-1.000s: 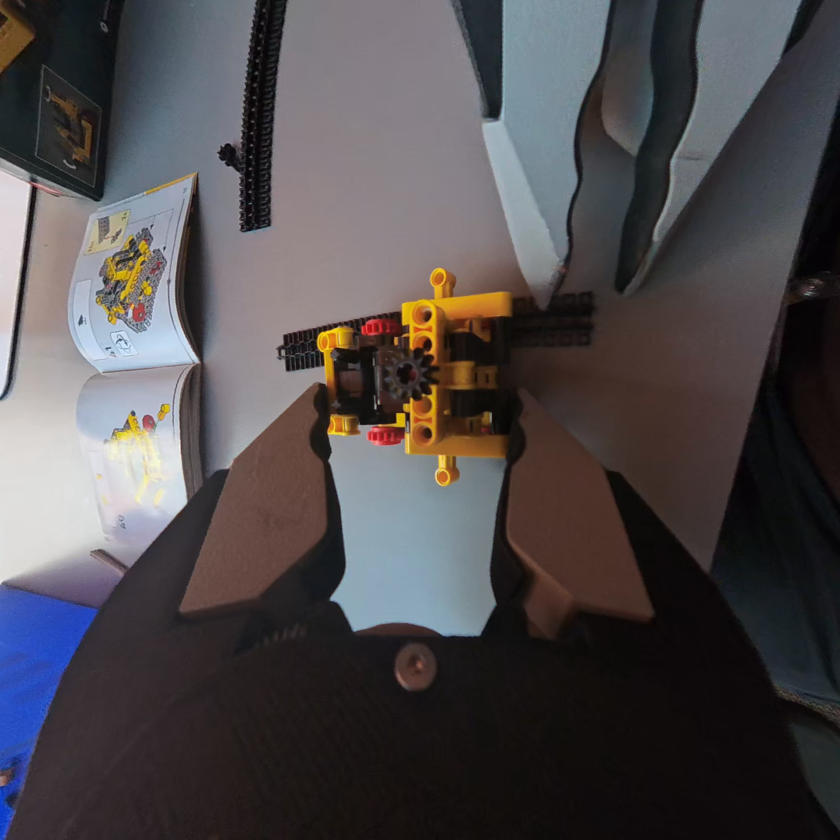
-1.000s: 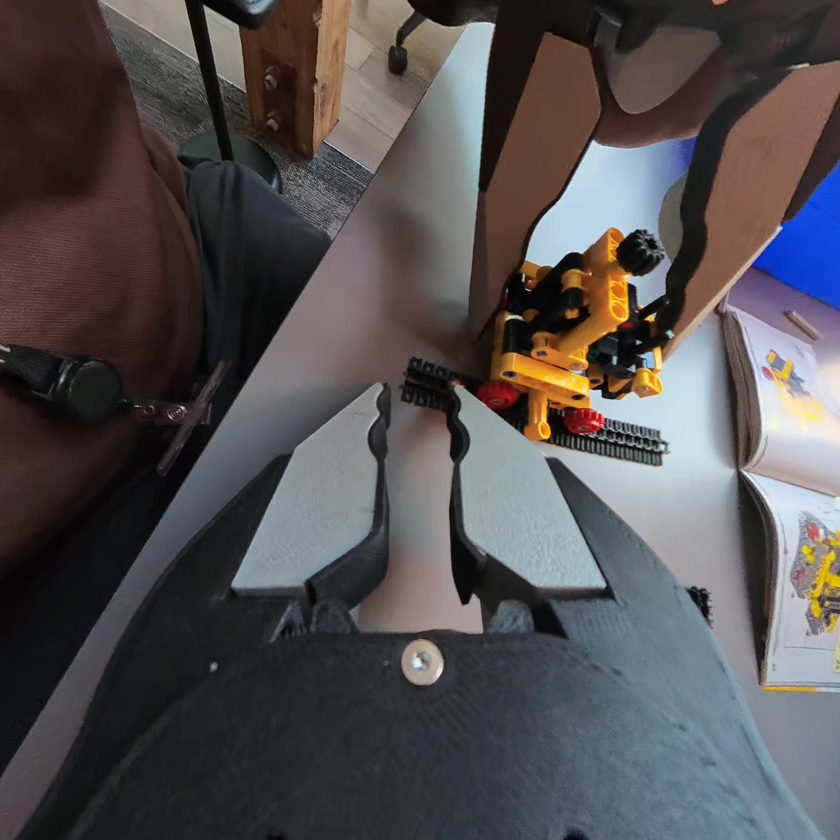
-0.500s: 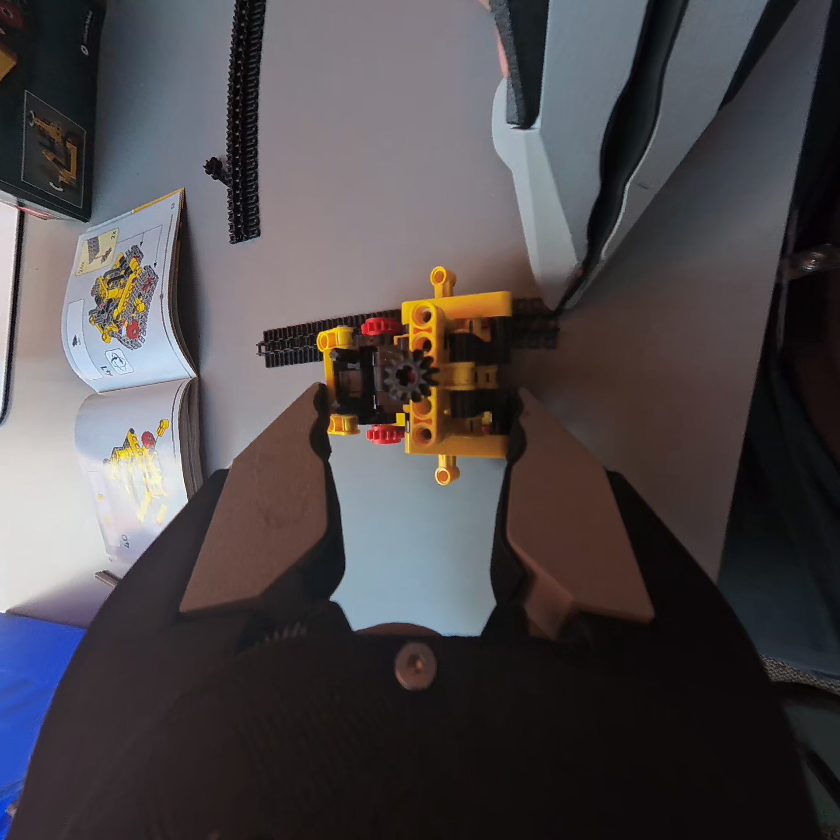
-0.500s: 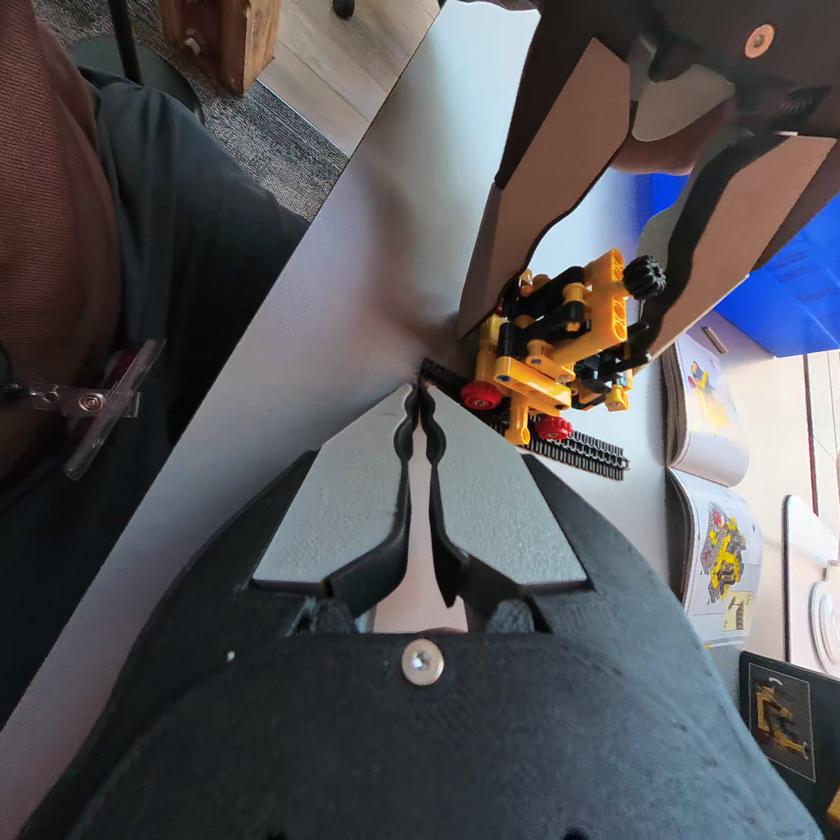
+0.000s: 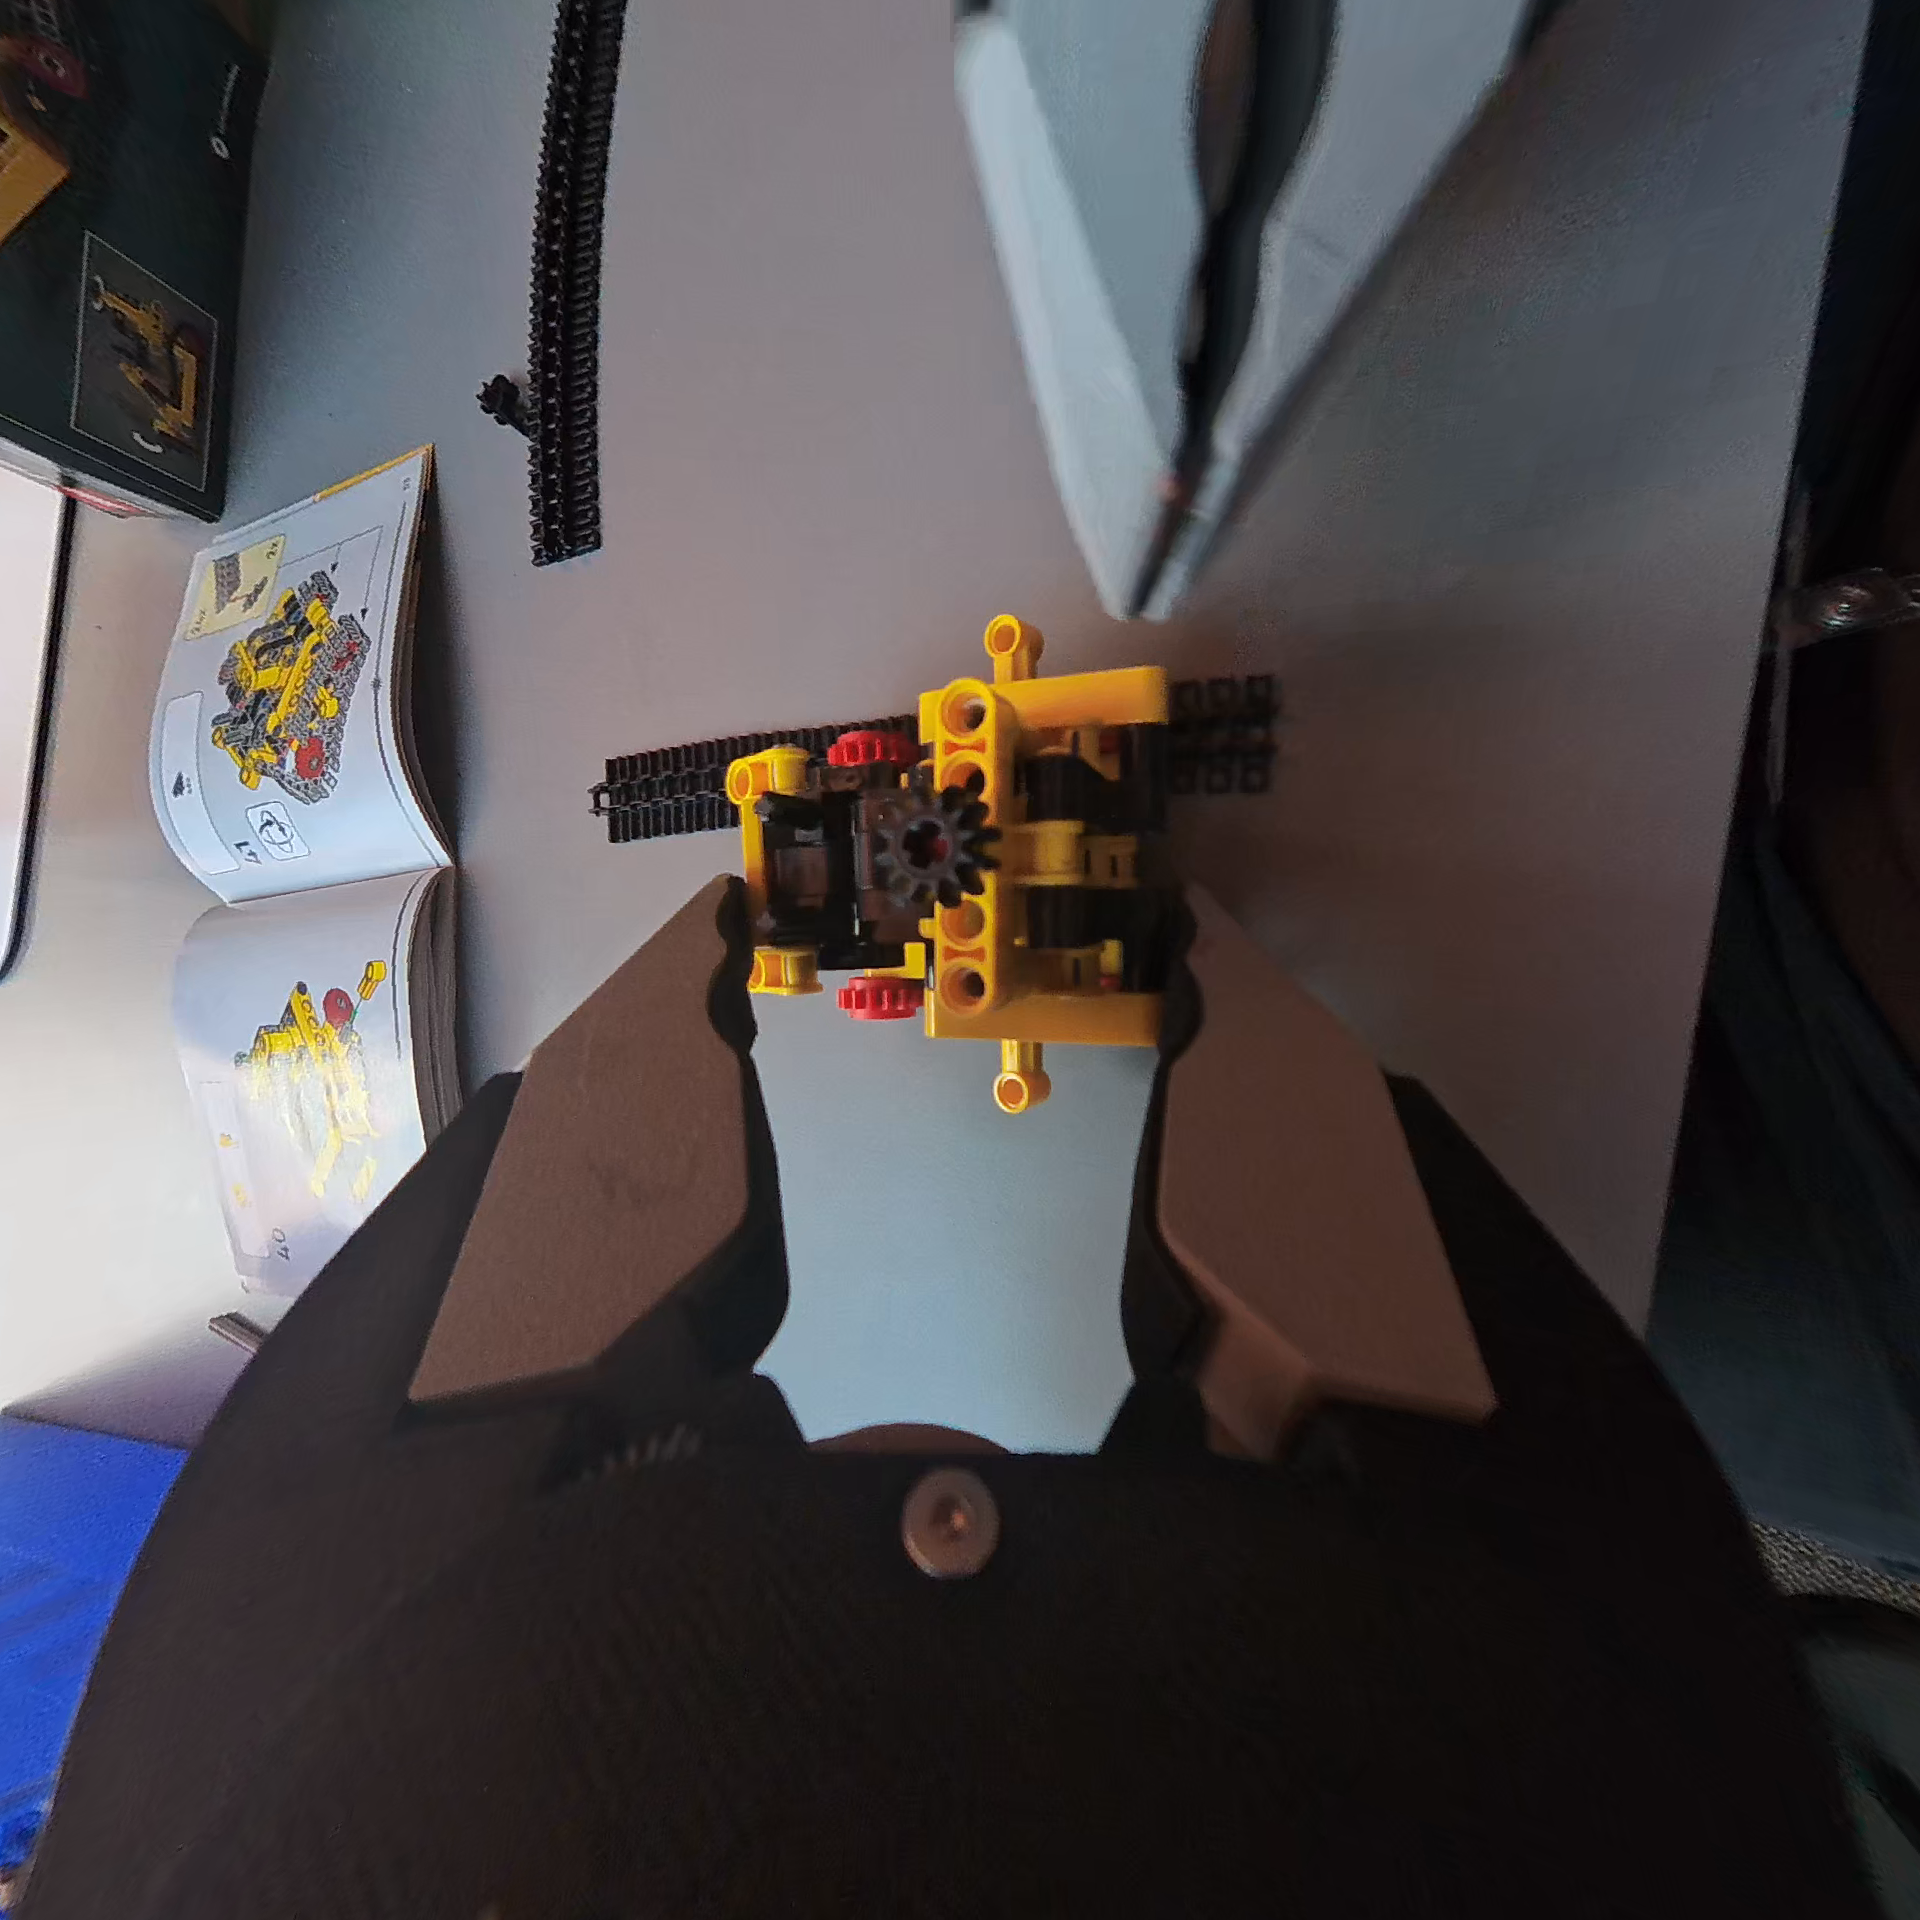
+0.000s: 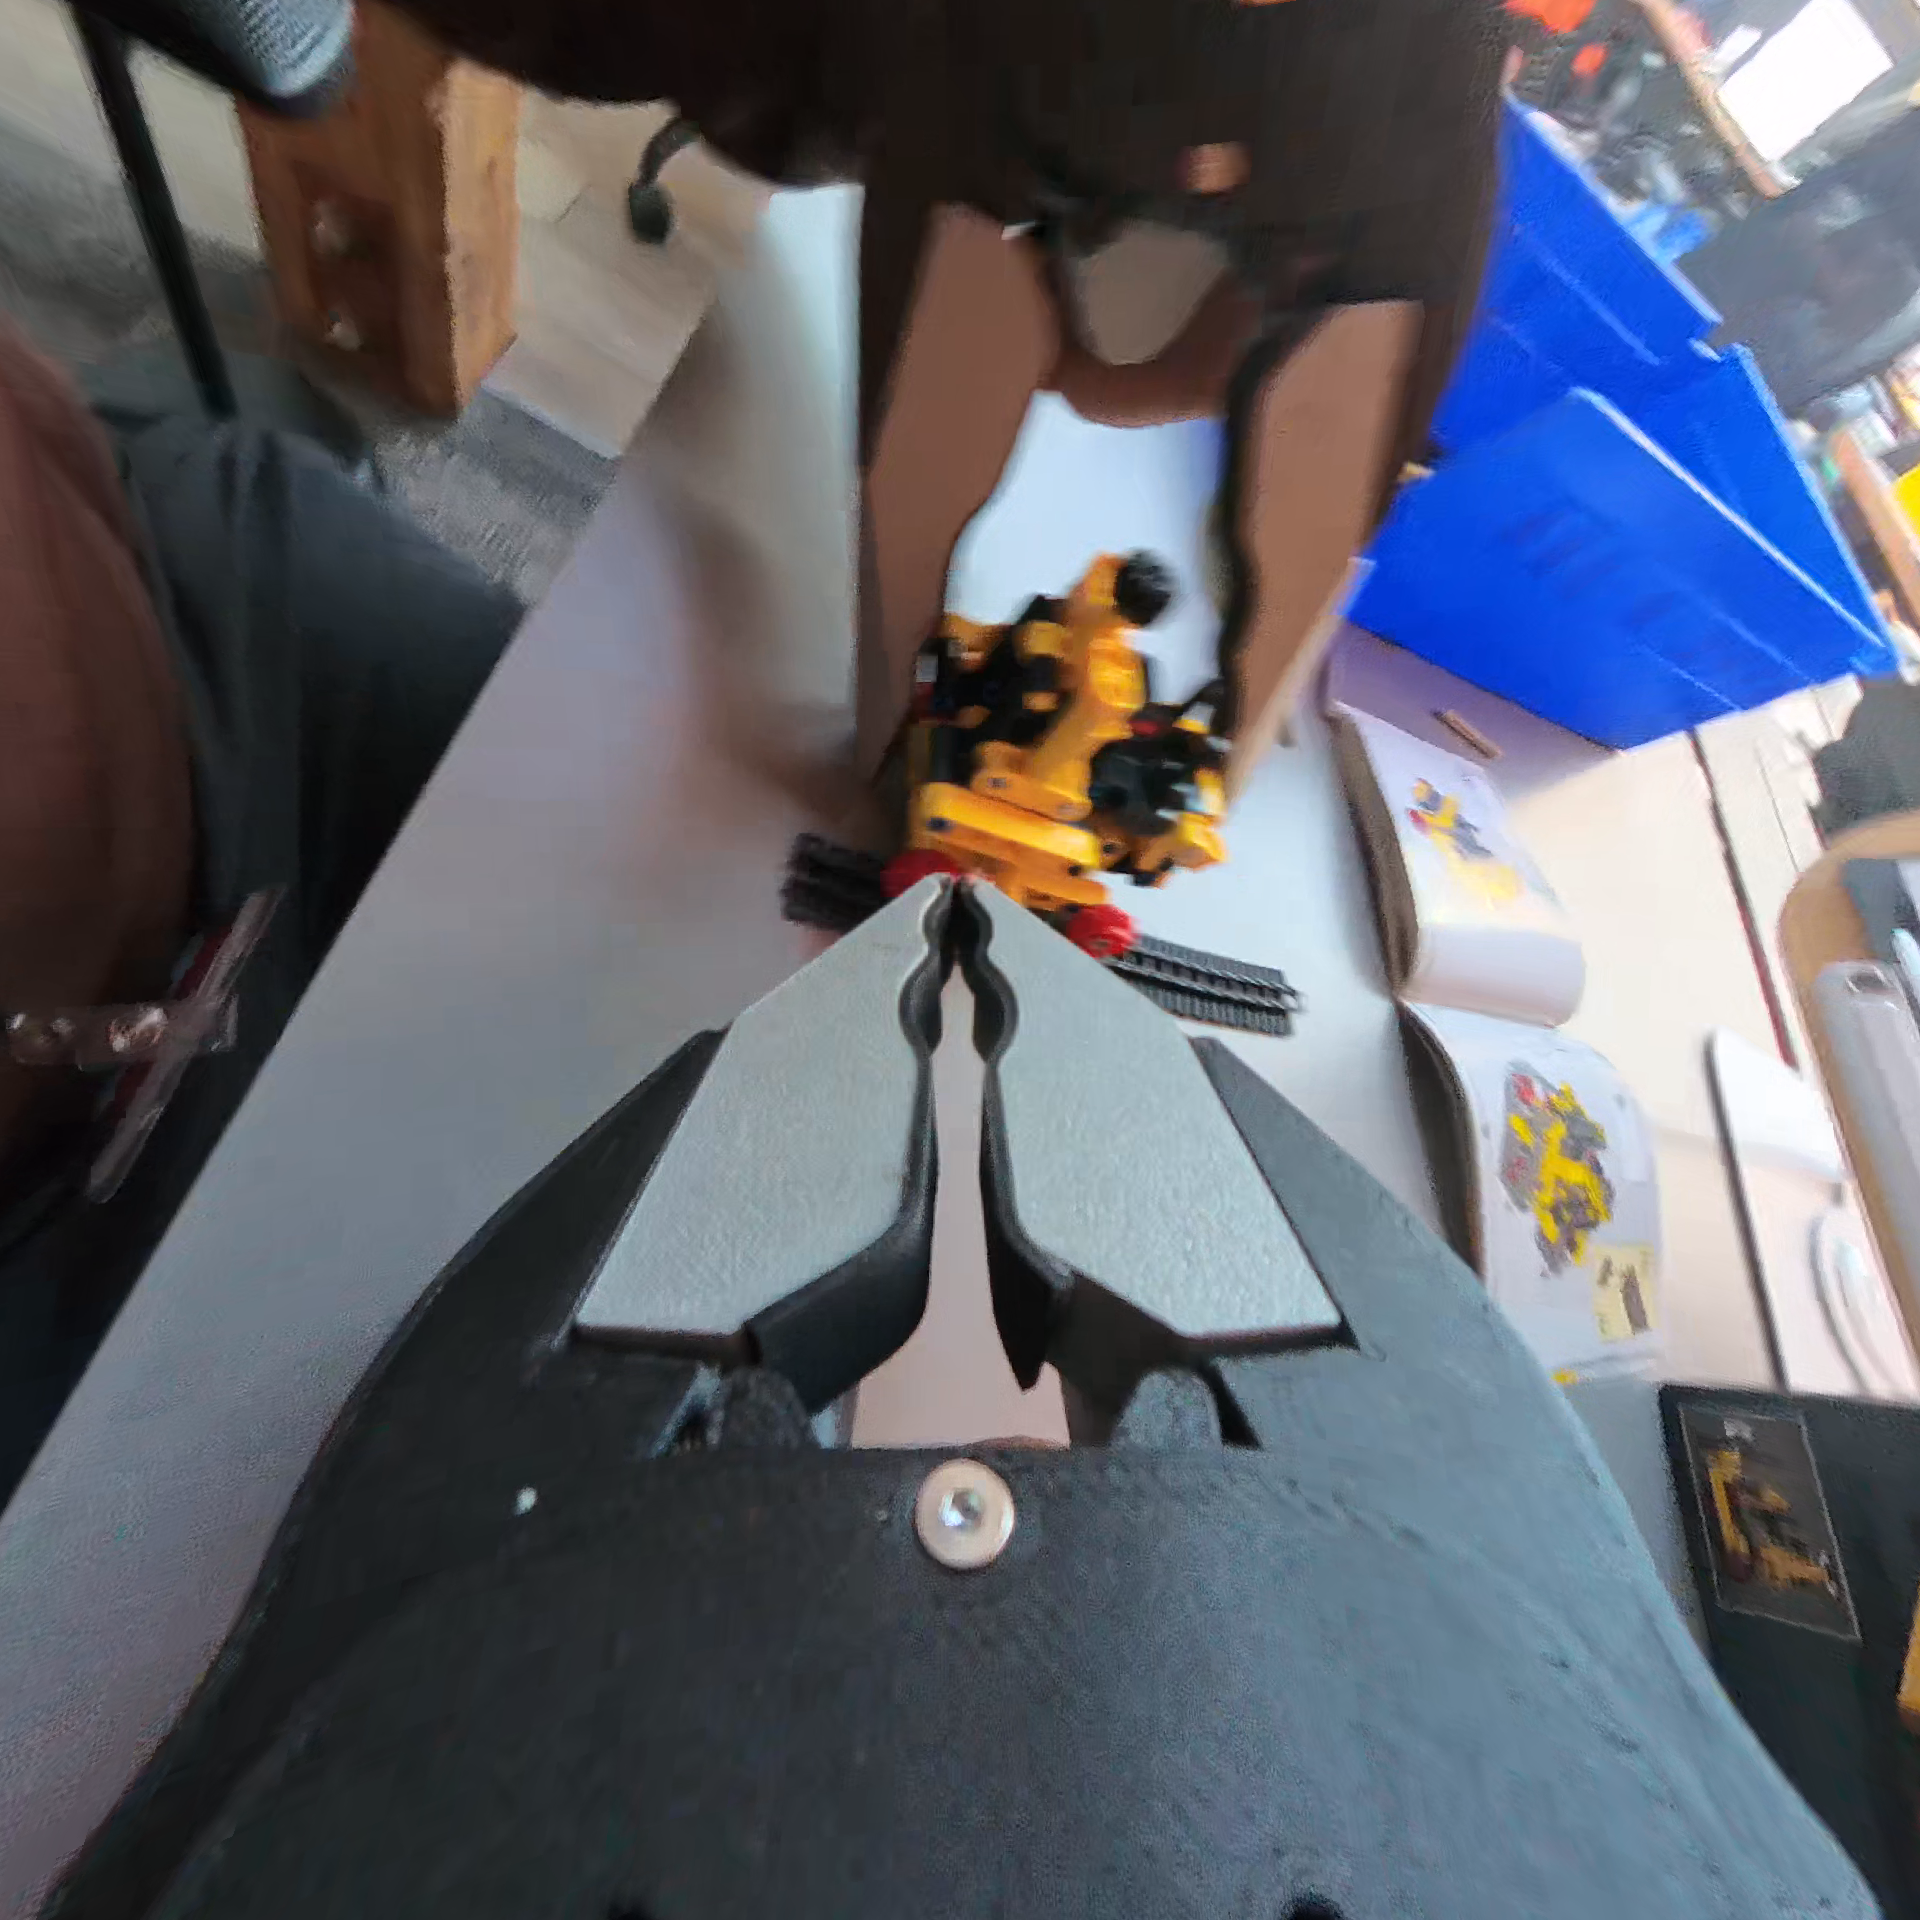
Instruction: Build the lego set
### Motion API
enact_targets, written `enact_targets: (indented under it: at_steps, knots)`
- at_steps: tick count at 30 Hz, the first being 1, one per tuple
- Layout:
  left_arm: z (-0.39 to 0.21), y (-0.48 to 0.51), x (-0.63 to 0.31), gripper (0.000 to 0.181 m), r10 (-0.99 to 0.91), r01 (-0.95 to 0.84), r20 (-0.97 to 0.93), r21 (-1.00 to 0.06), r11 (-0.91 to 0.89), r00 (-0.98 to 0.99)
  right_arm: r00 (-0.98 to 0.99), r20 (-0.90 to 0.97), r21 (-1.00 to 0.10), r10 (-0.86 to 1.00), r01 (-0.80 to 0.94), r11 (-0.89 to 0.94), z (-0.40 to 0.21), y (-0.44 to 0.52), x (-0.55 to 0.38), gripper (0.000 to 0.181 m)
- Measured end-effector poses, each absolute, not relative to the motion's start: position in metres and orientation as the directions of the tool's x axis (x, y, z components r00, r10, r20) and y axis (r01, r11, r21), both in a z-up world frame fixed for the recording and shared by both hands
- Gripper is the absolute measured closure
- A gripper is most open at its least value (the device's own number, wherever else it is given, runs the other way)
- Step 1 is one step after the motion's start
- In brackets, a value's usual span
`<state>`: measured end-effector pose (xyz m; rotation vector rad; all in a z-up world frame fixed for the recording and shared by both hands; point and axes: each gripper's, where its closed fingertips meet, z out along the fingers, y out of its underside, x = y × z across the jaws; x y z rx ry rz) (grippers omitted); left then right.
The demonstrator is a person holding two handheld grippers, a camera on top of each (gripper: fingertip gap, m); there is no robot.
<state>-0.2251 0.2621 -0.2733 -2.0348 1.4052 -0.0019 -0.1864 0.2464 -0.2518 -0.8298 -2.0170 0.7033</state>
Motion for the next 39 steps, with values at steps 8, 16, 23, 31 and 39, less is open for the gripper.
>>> enact_targets:
  at_steps: [8, 16, 23, 31, 39]
  knots:
    - [-0.273, 0.263, -0.225, 0.104, -0.837, -0.83, -0.346, -0.517, -0.208, 0.425, -0.107, -0.043, -0.817, 0.993, 0.576, 0.026, -0.253, 0.348, -0.218, 0.154]
    - [-0.273, 0.264, -0.225, 0.105, -0.827, -0.829, -0.354, -0.514, -0.218, 0.437, -0.234, -0.21, -0.657, 0.949, 0.753, 0.04, -0.279, 0.367, -0.257, 0.15]
    - [-0.273, 0.264, -0.224, 0.105, -0.829, -0.819, -0.349, -0.535, -0.206, 0.437, -0.296, -0.381, -0.627, 0.876, 0.779, -0.009, -0.281, 0.343, -0.252, 0.165]
    - [-0.273, 0.265, -0.222, 0.104, -0.822, -0.813, -0.348, -0.54, -0.217, 0.45, -0.32, -0.481, -0.624, 0.816, 0.779, -0.062, -0.277, 0.332, -0.247, 0.181]
    - [-0.273, 0.265, -0.222, 0.105, -0.819, -0.811, -0.346, -0.54, -0.225, 0.457, -0.302, -0.267, -0.677, 0.915, 0.735, 0.045, -0.281, 0.352, -0.255, 0.154]
